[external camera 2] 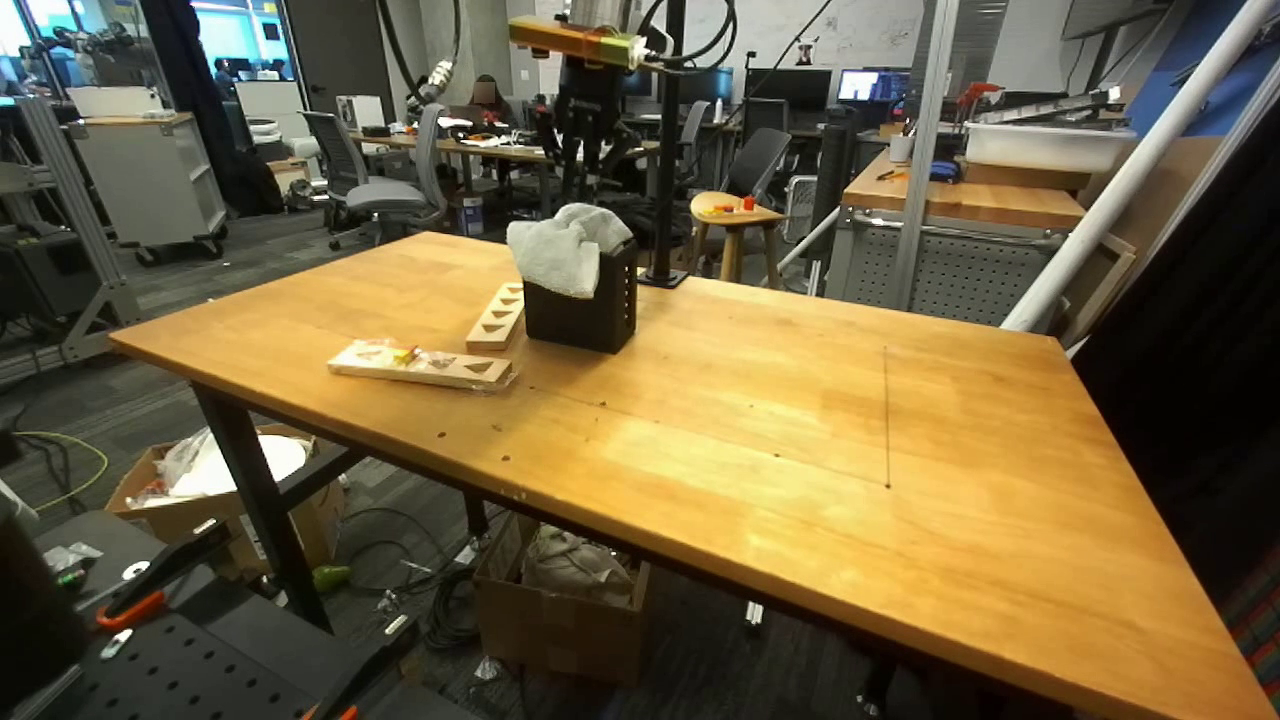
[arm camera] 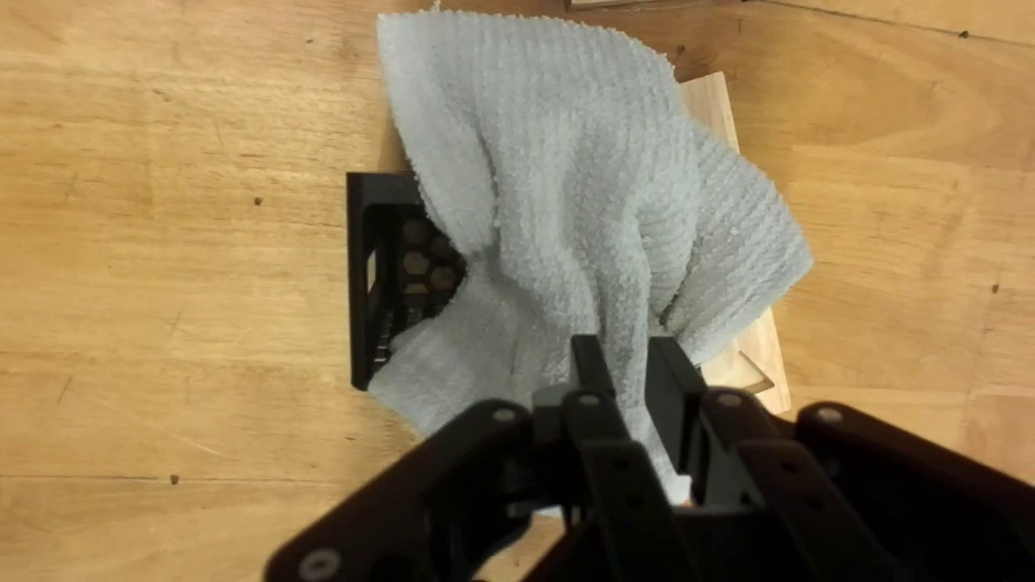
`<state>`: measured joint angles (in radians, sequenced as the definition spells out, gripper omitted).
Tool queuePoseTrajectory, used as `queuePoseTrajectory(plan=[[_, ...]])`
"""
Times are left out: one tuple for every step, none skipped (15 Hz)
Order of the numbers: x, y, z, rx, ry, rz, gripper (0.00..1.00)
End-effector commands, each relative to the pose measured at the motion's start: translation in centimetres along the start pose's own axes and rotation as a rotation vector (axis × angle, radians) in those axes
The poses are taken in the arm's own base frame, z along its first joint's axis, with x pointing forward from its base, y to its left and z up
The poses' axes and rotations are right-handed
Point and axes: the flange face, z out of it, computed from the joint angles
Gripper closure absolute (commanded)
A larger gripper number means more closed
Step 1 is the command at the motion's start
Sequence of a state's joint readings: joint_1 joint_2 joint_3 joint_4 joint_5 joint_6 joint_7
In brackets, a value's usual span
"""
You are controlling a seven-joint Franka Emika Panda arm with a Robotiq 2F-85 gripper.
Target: Pick the cloth and shove it in the box
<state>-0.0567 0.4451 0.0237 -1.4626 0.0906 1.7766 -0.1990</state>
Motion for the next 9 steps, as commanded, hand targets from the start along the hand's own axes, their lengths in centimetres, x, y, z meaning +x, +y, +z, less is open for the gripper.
queuePoseTrajectory(plan=[[0.4,-1.0,-0.2,-0.023,0.009,-0.007,1.0],[0.5,-1.0,-0.1,-0.023,0.006,-0.01,1.0],[0.5,-1.1,0.1,-0.022,0.002,-0.01,1.0],[0.6,-1.0,0.3,-0.021,-0.001,-0.012,0.99],[0.7,-1.0,0.5,-0.021,-0.005,-0.014,0.99],[0.8,-0.9,0.8,-0.021,-0.009,-0.015,0.99],[0.9,-0.7,1.0,-0.021,-0.013,-0.016,0.99],[1.0,-0.6,1.3,-0.022,-0.019,-0.017,0.99],[1.0,-0.3,1.7,-0.02,-0.026,-0.018,0.99]])
